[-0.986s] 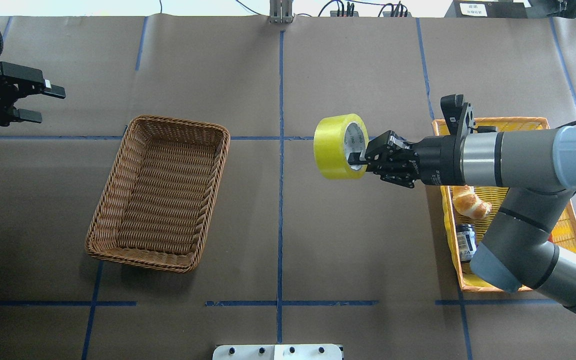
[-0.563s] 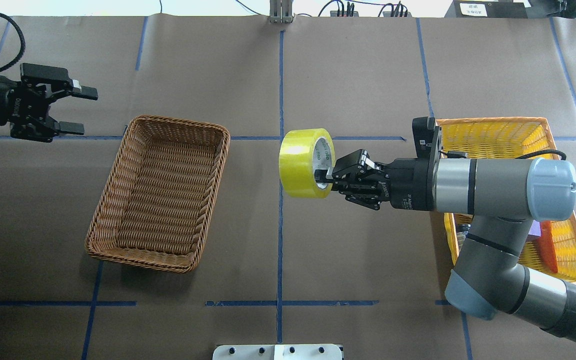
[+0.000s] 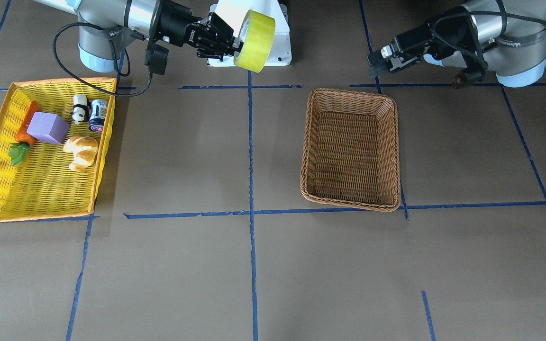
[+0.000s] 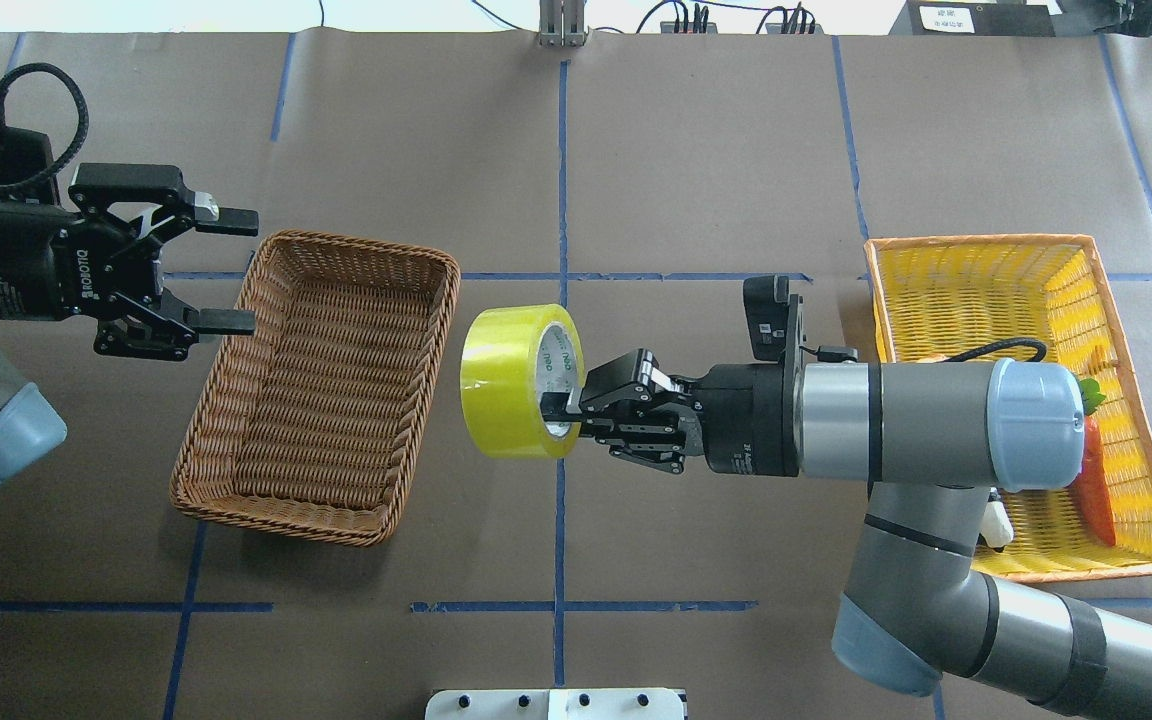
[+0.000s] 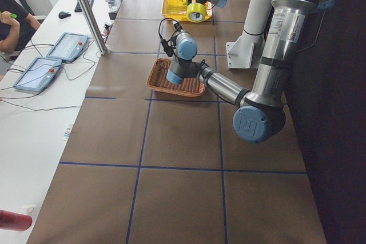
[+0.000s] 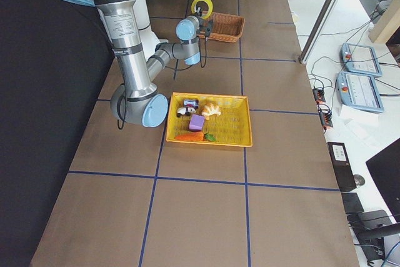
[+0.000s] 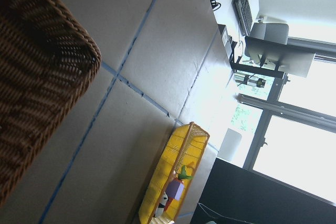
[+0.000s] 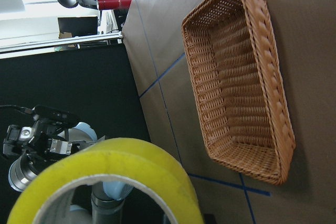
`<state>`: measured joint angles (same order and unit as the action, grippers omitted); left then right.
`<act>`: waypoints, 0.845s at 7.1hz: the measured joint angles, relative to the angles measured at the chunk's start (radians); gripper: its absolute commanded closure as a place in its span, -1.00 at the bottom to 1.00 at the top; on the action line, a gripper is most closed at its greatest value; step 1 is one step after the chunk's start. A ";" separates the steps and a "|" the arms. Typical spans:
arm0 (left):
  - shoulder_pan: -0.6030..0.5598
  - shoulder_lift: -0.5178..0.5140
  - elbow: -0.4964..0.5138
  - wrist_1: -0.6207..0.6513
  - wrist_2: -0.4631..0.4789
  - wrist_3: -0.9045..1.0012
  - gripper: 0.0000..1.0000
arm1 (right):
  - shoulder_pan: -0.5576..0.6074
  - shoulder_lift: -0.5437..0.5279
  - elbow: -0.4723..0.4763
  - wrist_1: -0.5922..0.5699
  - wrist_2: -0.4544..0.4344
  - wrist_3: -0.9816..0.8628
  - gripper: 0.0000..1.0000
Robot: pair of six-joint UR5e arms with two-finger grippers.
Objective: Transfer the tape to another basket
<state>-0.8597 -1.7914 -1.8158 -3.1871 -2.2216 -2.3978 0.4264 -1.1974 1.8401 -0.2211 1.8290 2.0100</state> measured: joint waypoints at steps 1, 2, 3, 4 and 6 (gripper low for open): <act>0.034 -0.020 -0.024 -0.002 0.003 -0.038 -1.00 | -0.025 0.013 0.008 0.000 0.000 -0.002 1.00; 0.066 -0.042 -0.035 -0.004 0.013 -0.061 -1.00 | -0.047 0.029 0.012 -0.001 0.000 -0.005 0.99; 0.090 -0.057 -0.046 -0.004 0.026 -0.075 -1.00 | -0.062 0.039 0.013 -0.001 0.000 -0.007 0.99; 0.112 -0.064 -0.060 -0.005 0.042 -0.084 -1.00 | -0.069 0.044 0.013 -0.001 -0.001 -0.008 0.99; 0.189 -0.072 -0.085 -0.005 0.130 -0.090 -1.00 | -0.074 0.046 0.013 0.000 -0.002 -0.010 0.99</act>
<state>-0.6707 -1.8638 -1.9005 -3.1919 -2.0916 -2.4874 0.3522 -1.1511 1.8532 -0.2211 1.8272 2.0005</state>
